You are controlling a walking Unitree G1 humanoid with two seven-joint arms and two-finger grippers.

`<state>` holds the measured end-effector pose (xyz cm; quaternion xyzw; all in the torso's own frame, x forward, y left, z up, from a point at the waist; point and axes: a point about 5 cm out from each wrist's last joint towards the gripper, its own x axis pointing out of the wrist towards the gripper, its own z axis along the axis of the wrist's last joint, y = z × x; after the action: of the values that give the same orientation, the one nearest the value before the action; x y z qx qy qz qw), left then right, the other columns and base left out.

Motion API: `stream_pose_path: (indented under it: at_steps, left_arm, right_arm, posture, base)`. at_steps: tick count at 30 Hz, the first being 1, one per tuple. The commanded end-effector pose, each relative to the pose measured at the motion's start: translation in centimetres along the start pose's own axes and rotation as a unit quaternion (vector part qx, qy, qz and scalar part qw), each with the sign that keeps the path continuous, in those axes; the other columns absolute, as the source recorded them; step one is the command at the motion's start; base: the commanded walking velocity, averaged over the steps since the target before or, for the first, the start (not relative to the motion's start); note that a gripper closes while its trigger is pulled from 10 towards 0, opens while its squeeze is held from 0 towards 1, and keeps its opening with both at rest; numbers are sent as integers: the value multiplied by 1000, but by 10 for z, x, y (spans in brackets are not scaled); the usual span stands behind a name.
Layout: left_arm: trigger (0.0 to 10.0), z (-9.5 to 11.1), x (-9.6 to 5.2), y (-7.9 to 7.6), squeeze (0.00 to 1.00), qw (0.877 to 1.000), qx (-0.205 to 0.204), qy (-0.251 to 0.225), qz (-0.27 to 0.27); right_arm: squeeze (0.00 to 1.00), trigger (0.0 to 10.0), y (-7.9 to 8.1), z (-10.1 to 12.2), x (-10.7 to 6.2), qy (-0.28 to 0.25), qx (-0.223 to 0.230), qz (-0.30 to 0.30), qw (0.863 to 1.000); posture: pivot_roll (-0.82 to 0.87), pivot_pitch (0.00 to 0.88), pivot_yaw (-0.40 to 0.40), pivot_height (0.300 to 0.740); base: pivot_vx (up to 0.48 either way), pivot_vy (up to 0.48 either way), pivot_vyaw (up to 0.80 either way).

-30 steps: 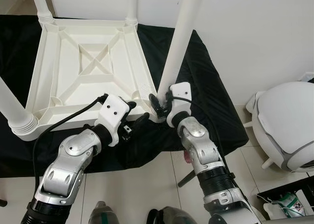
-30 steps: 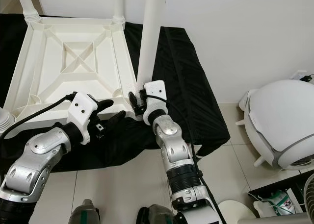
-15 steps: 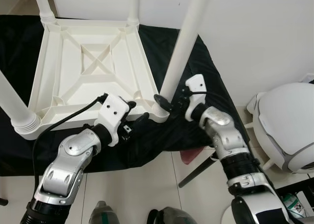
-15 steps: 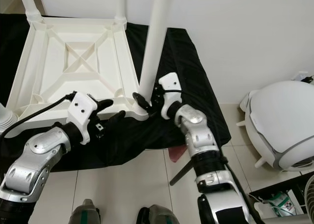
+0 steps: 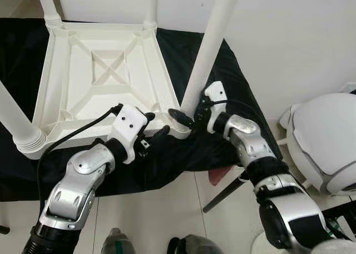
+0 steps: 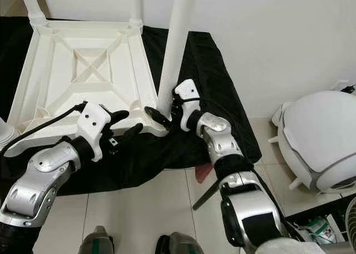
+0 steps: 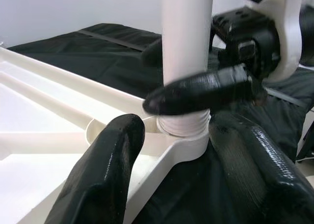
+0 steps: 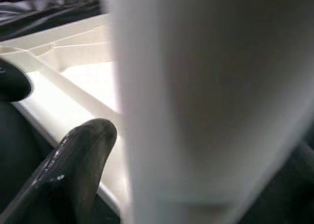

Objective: Building children table

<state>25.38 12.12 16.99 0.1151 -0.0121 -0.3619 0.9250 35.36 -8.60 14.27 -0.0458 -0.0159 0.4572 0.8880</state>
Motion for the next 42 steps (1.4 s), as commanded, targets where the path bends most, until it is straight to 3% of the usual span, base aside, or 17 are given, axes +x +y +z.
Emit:
stream_pose_path:
  at_steps: [1, 2, 3, 4, 6, 7, 8, 20, 29, 30, 33, 34, 35, 42]
  left_arm:
    - [10000, 1, 1, -1, 0, 1000, -1, 0, -8]
    - [10000, 1, 1, -1, 0, 1000, -1, 0, -8]
    - [10000, 1, 1, 0, 0, 1000, -1, 1, -8]
    - [10000, 1, 1, -1, 0, 1000, 0, 0, -8]
    - [10000, 1, 0, -1, 0, 1000, 0, 0, -8]
    - [10000, 1, 0, -1, 0, 1000, 0, 1, -9]
    - [10000, 1, 0, -1, 0, 1000, 0, 1, -9]
    - [10000, -5, -1, -17, 0, 999, -12, 8, -39]
    - [10000, -12, 1, -19, 0, 999, -15, 19, -32]
    - [10000, -13, 0, -19, 0, 999, -16, 21, -31]
    - [10000, -15, 0, -19, 0, 999, -17, 23, -31]
    - [10000, -15, 0, -19, 0, 999, -18, 24, -30]
    - [10000, -17, 1, -19, 0, 999, -19, 26, -25]
    - [10000, -25, 6, -21, 0, 999, -27, 35, 8]
  right_arm:
    - [0, 10000, 3, -4, 3, 11, 1, 19, 1000]
    - [0, 10000, 3, -4, 3, 11, 1, 19, 1000]
    - [0, 8863, 4, -6, 5, 14, 4, 23, 1000]
    - [0, 4039, 7, -10, 7, 24, 1, 25, 999]
    - [0, 4039, 8, -12, 7, 27, 1, 27, 999]
    - [0, 1098, 8, -14, 8, 31, -1, 27, 999]
    - [0, 0, 8, -14, 8, 33, -2, 26, 999]
    - [0, 0, -4, -17, -2, 13, 19, 1, 1000]
    - [0, 0, -9, -16, -7, -9, 28, -44, 999]
    - [0, 1137, -9, -16, -8, -12, 29, -52, 998]
    - [0, 1137, -9, -17, -8, -14, 32, -62, 997]
    - [0, 3647, -9, -17, -9, -13, 32, -65, 997]
    - [0, 10000, -9, -18, -9, -16, 37, -74, 996]
    - [0, 10000, 2, -14, -5, -51, 51, -120, 990]
  posture:
    - [77, 0, -88, 740]
    - [77, 0, -88, 740]
    - [84, 0, -88, 740]
    - [84, 0, -88, 740]
    - [84, 0, -88, 740]
    - [88, 0, -89, 740]
    - [88, 0, -89, 740]
    - [88, 0, -111, 740]
    - [84, 0, -112, 740]
    - [78, 0, -109, 740]
    - [78, 0, -109, 740]
    - [79, 0, -110, 740]
    - [79, 0, -112, 740]
    - [70, 0, -118, 740]
  base:
    - [0, 0, 0]
    - [0, 0, 0]
    - [0, 0, 0]
    - [0, 0, 0]
    - [0, 0, 0]
    - [0, 0, 0]
    - [0, 0, 0]
    - [0, 0, 0]
    - [0, 0, 0]
    - [0, 0, 0]
    - [0, 0, 0]
    - [0, 0, 0]
    - [0, 0, 0]
    - [0, 0, 0]
